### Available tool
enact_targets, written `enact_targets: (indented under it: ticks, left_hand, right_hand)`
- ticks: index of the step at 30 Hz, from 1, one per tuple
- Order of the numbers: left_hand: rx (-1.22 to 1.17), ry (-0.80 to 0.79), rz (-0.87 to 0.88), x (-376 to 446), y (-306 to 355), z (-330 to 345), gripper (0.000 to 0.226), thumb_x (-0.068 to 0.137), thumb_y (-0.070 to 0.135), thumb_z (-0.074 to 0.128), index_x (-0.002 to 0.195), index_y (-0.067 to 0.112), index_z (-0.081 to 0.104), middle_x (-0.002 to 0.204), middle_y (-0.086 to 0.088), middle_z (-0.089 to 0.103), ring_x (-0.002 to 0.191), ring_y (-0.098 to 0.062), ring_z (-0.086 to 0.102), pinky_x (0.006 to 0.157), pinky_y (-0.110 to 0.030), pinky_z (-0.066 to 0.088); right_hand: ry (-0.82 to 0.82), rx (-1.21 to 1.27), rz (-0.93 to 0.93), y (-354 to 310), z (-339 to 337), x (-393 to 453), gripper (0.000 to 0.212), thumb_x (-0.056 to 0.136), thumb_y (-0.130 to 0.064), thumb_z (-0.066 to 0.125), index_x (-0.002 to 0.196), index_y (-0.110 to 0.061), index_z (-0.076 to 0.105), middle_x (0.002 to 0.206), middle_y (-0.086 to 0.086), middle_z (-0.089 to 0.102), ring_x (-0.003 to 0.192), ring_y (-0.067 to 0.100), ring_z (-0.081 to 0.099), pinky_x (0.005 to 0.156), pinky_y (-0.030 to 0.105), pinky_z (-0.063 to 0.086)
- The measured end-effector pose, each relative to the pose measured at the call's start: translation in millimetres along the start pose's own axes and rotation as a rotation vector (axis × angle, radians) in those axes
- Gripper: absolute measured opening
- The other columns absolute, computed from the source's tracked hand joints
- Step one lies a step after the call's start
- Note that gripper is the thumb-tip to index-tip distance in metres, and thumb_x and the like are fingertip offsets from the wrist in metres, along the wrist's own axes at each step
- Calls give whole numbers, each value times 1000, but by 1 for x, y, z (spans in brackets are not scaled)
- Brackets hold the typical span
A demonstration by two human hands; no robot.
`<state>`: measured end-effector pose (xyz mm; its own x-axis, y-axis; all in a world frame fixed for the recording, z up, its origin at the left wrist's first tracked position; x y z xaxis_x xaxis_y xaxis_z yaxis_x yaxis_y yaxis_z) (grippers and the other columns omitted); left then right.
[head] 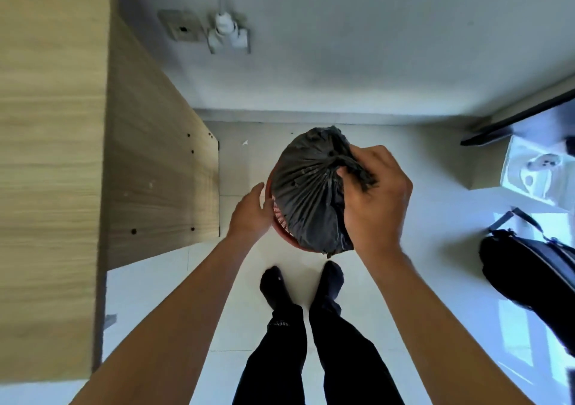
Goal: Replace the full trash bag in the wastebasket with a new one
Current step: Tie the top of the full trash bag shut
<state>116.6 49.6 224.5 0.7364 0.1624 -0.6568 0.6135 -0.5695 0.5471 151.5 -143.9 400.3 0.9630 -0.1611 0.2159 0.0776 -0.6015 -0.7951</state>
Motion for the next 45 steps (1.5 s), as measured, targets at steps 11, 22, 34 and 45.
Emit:
enact_targets:
  ticks: [11, 22, 34, 45]
  left_hand:
    - [-262, 1, -15, -149, 29, -57, 49, 103, 43, 34, 148, 25, 33, 148, -3, 44, 132, -27, 45, 106, -40, 37]
    - [-929, 38, -147, -275, -3, -14, 42, 102, 50, 29, 130, 28, 51, 121, 2, 60, 112, -24, 59, 98, -40, 47]
    - [-624, 389, -112, -437, -149, 29, 40, 101, 36, 46, 140, 27, 50, 139, 5, 53, 108, -5, 54, 90, -21, 38]
    - [-589, 531, -122, -555, -364, -39, 37, 97, 29, 55, 134, 27, 54, 134, 3, 57, 117, -14, 57, 101, -35, 46]
  right_hand:
    - [-115, 212, -67, -118, -104, -9, 25, 82, -8, 69, 103, -19, 74, 77, -23, 61, 72, 7, 62, 71, 30, 51]
    - [-523, 200, -323, -165, -118, -71, 19, 83, -7, 72, 101, -14, 76, 83, -23, 62, 80, 4, 62, 75, 25, 50]
    - [-1010, 36, -568, -198, -51, -256, 22, 82, -8, 74, 104, -14, 76, 89, -11, 69, 82, 2, 63, 80, 29, 54]
    - [-1250, -117, -705, -312, 55, -473, 19, 89, -13, 67, 106, -15, 74, 91, -10, 64, 85, 9, 57, 75, 22, 39]
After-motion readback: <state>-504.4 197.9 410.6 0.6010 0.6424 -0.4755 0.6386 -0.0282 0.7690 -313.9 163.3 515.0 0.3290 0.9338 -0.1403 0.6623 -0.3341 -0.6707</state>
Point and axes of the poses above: each hand's wrist, its own x-axis towards the middle knuckle, its own z-axis out of the palm, y = z × x, the point moved 8 cm from there along x, towards the middle knuckle
